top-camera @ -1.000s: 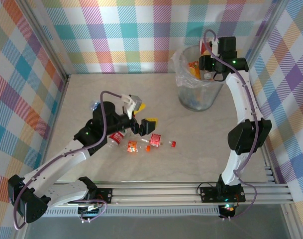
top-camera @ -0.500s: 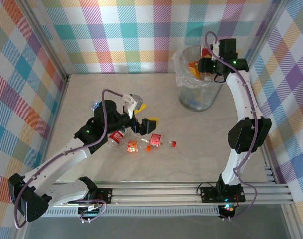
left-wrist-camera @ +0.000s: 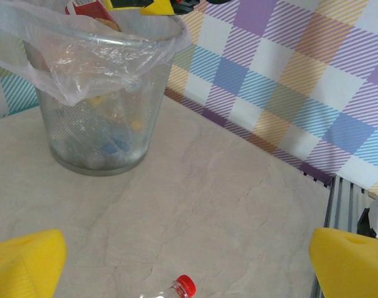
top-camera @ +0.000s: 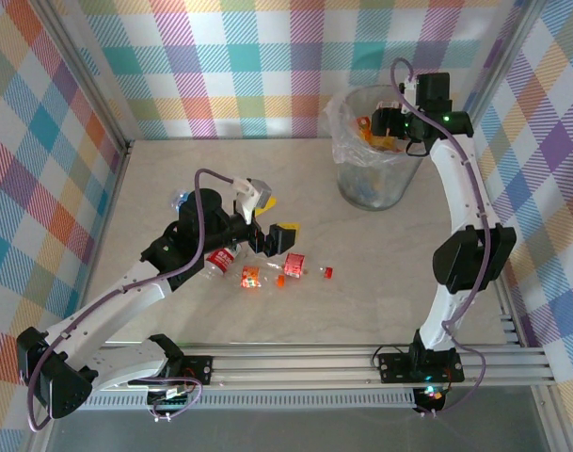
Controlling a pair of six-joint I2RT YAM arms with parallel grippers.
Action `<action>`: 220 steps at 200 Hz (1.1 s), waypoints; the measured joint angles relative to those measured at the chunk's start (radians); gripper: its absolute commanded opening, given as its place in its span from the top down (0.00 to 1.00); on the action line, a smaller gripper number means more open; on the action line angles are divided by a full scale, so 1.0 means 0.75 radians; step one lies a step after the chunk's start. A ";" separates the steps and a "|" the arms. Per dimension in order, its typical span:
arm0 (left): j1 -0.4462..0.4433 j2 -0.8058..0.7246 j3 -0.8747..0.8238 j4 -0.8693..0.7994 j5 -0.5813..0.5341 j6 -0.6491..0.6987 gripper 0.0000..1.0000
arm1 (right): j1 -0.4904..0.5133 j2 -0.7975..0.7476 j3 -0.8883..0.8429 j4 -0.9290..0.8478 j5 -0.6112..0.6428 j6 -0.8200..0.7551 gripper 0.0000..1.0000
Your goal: Put the plastic bottles in the bin
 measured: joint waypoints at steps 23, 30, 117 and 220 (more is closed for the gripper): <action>0.000 -0.001 0.008 -0.025 0.009 0.042 0.00 | 0.000 -0.094 -0.061 0.006 -0.034 0.013 0.13; 0.000 -0.001 0.016 -0.046 0.015 0.064 0.00 | 0.001 -0.129 -0.086 0.009 -0.043 0.020 0.13; 0.000 0.031 0.269 -0.492 0.168 0.396 0.00 | 0.279 -0.615 -0.596 0.033 -0.143 0.037 0.10; 0.000 0.028 0.341 -0.762 0.138 0.472 0.00 | 0.695 -0.706 -1.243 0.139 -0.262 0.063 0.01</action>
